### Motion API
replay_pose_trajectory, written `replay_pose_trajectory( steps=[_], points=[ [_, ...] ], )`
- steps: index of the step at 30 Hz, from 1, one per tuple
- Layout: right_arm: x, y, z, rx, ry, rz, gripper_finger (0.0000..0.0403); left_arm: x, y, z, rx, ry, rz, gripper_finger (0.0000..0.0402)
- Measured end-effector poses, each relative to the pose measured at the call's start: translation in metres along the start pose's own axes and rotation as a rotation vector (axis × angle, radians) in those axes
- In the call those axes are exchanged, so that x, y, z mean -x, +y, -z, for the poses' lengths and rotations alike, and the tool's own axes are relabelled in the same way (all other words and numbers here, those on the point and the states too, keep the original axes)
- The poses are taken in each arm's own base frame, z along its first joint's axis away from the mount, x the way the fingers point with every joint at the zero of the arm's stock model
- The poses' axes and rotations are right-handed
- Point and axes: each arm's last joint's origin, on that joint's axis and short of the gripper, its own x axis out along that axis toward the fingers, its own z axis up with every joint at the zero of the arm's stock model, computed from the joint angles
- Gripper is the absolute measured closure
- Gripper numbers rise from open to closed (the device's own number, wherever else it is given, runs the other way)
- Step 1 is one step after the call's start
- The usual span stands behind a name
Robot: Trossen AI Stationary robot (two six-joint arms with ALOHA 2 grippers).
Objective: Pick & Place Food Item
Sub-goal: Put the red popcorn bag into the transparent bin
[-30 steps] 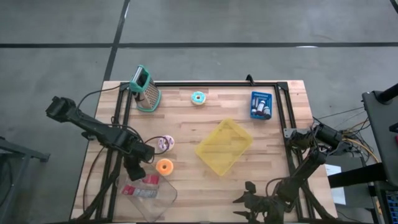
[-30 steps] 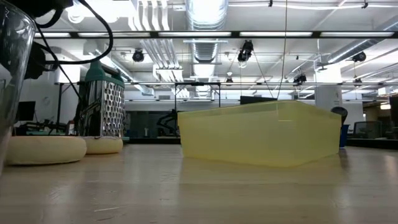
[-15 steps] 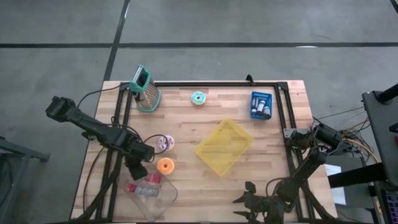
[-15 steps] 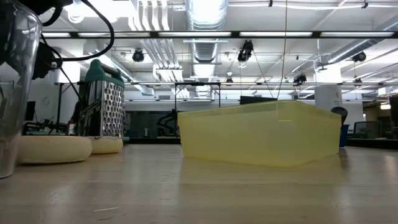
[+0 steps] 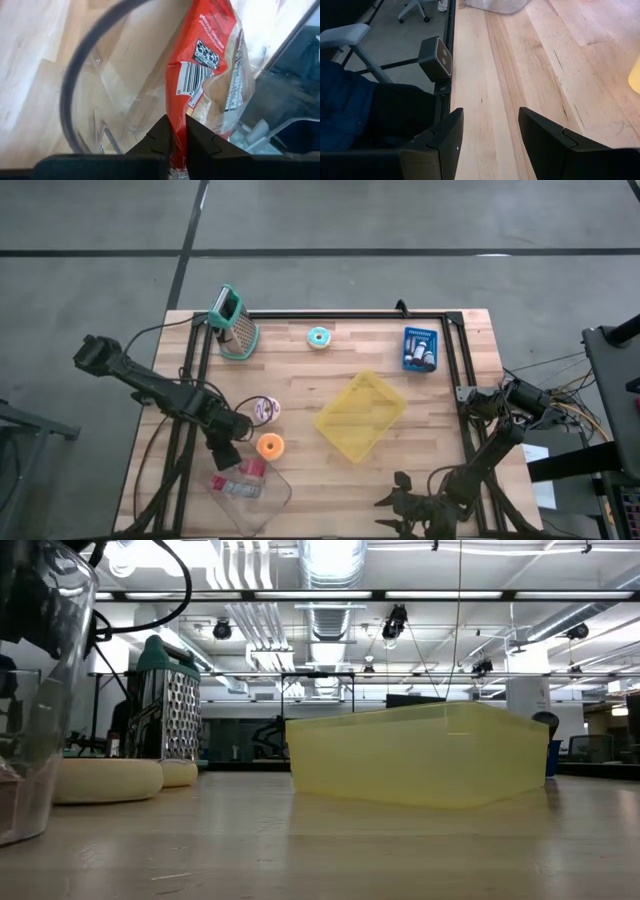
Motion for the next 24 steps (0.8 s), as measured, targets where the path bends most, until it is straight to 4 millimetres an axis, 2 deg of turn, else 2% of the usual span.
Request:
replay_pose_trajectory(
  steps=[13, 17, 24],
  points=[
    [0.0000, 0.0000, 0.0000, 0.000, 0.000, 0.000, 0.0216, 0.0004, 0.0007, -0.0013, 0.026, -0.041, -0.022, 0.0358],
    [0.0000, 0.0000, 0.0000, 0.000, 0.000, 0.000, 0.0216, 0.0006, -0.0004, -0.0023, 0.014, -0.058, -0.016, 0.0334],
    [0.0000, 0.0000, 0.0000, 0.000, 0.000, 0.000, 0.0216, 0.0012, -0.0023, -0.0032, 0.006, -0.068, -0.002, 0.0263]
  ],
)
